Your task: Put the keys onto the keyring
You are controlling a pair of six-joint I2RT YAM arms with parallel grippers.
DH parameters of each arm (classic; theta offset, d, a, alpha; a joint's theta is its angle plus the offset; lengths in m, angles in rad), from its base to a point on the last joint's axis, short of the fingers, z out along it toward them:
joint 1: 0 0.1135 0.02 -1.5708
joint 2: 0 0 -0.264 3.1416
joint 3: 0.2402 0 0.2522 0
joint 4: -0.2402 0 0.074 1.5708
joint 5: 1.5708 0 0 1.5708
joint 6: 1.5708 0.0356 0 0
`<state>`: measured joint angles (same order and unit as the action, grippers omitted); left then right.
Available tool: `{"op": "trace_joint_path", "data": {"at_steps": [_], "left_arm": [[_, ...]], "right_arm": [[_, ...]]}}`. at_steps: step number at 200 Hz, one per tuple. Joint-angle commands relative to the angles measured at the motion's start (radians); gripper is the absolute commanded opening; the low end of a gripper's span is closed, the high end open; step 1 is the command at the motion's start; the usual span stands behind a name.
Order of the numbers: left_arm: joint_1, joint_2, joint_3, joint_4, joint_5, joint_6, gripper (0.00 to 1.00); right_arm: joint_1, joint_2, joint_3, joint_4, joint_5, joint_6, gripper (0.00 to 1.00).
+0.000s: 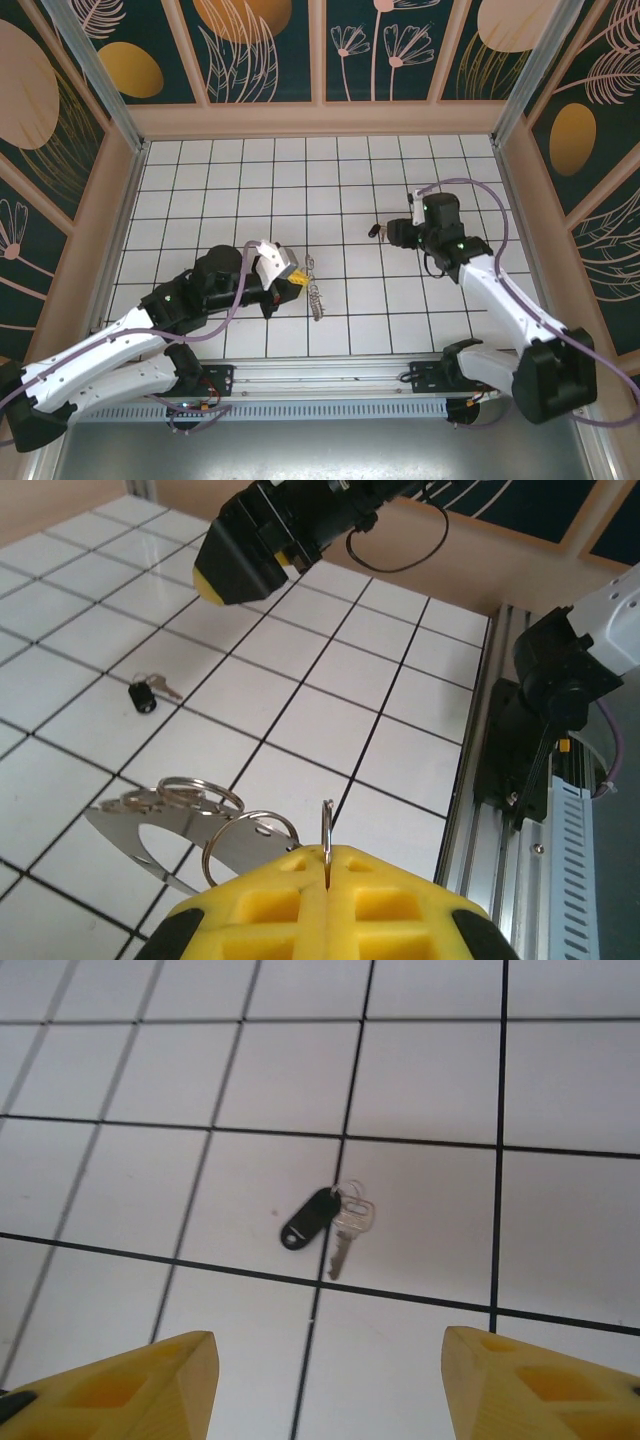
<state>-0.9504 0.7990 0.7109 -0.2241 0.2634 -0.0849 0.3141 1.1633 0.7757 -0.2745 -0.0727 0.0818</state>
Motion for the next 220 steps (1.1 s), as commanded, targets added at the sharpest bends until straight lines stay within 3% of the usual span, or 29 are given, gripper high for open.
{"op": "trace_joint_path", "data": {"at_steps": [1, 66, 96, 138, 220], "left_arm": [[-0.006, -0.036, -0.019, 0.049, -0.021, -0.064, 0.0], [-0.006, -0.034, -0.031, 0.087, 0.03, -0.075, 0.0], [-0.006, -0.038, -0.032, 0.094, 0.036, -0.076, 0.0], [-0.006, -0.025, -0.031, 0.094, 0.036, -0.072, 0.0], [-0.006, -0.015, -0.032, 0.089, 0.03, -0.072, 0.0]], "right_arm": [[-0.04, 0.116, 0.078, -0.008, -0.109, -0.063, 0.6], [-0.085, 0.49, 0.275, -0.015, -0.219, -0.168, 0.55], [-0.085, 0.651, 0.384, -0.042, -0.19, -0.203, 0.5], [-0.076, 0.756, 0.46, -0.059, -0.177, -0.235, 0.5], [-0.075, 0.805, 0.434, -0.057, -0.264, -0.277, 0.49]]}}
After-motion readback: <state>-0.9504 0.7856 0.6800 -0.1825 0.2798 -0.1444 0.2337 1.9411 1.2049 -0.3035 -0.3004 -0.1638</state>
